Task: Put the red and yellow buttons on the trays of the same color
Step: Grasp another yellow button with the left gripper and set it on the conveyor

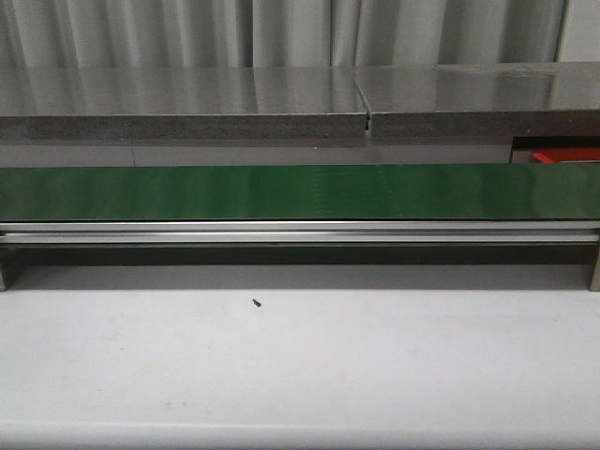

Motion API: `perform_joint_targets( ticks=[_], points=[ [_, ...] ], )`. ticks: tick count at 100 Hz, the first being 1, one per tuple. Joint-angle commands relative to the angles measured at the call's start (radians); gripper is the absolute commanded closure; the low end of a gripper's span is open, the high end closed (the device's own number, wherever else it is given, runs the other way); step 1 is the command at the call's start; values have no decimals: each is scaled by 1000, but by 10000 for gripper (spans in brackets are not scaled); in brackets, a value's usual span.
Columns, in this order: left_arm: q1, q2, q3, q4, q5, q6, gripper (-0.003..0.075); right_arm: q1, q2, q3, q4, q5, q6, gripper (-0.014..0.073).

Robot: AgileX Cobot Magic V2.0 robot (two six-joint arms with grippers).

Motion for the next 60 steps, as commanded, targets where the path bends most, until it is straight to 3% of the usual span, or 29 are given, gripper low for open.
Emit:
perform_joint_targets(
  ticks=[1, 18, 36, 46, 60],
  points=[
    [2, -54, -29, -15, -33, -6, 588, 1, -1, -27, 14, -62, -5, 662],
    [0, -129, -29, -19, -33, 18, 740, 1, -1, -27, 14, -62, -5, 662],
    [0, -275, -29, -113, -27, 91, 739, 1, -1, -27, 14, -62, -5, 662],
    [-13, -336, -34, -229, -19, 210, 739, 1, -1, -27, 14, -62, -5, 662],
    [-62, -334, -84, -256, 53, 240, 739, 1, -1, -27, 14, -62, -5, 662]
  ],
)
